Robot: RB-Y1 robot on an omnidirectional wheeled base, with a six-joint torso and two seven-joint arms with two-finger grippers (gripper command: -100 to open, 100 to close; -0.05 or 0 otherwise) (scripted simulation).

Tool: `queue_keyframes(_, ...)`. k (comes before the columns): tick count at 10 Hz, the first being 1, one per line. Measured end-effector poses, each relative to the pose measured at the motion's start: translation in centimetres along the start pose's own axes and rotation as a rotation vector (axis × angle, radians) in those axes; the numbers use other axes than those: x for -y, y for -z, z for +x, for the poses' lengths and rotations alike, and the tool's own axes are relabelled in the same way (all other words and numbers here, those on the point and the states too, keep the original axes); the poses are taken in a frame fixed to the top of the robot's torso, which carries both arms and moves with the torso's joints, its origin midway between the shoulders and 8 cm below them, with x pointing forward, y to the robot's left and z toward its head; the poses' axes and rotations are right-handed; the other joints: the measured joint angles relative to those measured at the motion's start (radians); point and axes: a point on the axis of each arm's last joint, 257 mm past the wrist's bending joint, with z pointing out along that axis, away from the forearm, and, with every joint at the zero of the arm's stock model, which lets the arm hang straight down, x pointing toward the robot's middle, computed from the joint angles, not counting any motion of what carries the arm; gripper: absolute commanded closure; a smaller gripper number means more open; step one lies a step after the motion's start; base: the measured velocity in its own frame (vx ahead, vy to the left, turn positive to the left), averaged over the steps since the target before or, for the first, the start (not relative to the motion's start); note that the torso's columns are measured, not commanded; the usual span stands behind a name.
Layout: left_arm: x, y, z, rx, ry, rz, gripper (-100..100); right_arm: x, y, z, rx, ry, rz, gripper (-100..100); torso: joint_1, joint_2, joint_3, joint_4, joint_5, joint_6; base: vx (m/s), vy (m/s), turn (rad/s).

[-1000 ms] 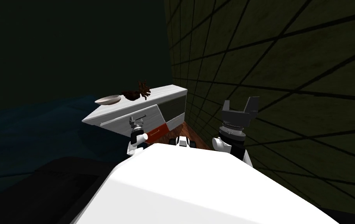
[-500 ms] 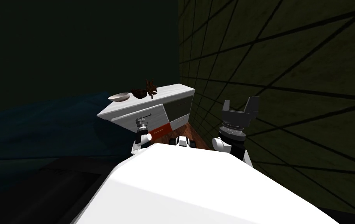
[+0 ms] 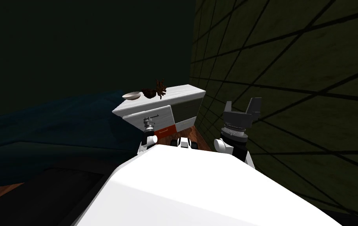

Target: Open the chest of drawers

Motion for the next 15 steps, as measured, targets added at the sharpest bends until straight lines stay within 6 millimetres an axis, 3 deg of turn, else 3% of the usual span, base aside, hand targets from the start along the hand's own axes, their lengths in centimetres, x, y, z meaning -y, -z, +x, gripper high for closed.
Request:
queue_keyframes(3, -1.5, 0.9, 3.7, -0.062, 0.022, -0.024, 100, 0.0, 0.0, 0.0, 0.0, 0.0, 0.0, 0, -0.001, 0.0, 0.0, 0.0, 0.0, 0.001, 0.044, 0.014, 0.158)
queue_keyframes(13, -0.6, 2.1, 4.3, -0.077, 0.026, -0.048, 100, 0.0, 0.0, 0.0, 0.0, -0.001, 0.0, 0, -0.01, 0.002, 0.0, 0.003, -0.005, 0.007, -0.138, -0.059, -0.006)
queue_keyframes(14, -0.9, 2.2, 4.1, -0.072, 0.025, -0.058, -100, 0.0, 0.0, 0.0, 0.0, 0.0, 0.0, 0, -0.008, -0.005, -0.003, 0.002, -0.005, 0.006, 0.003, -0.012, -0.006)
queue_keyframes(15, -0.4, 2.6, 4.0, -0.069, 0.025, -0.06, -100, 0.0, 0.0, 0.0, 0.0, 0.0, 0.0, 0, -0.006, -0.009, -0.006, -0.001, -0.002, 0.006, 0.037, -0.002, -0.003)
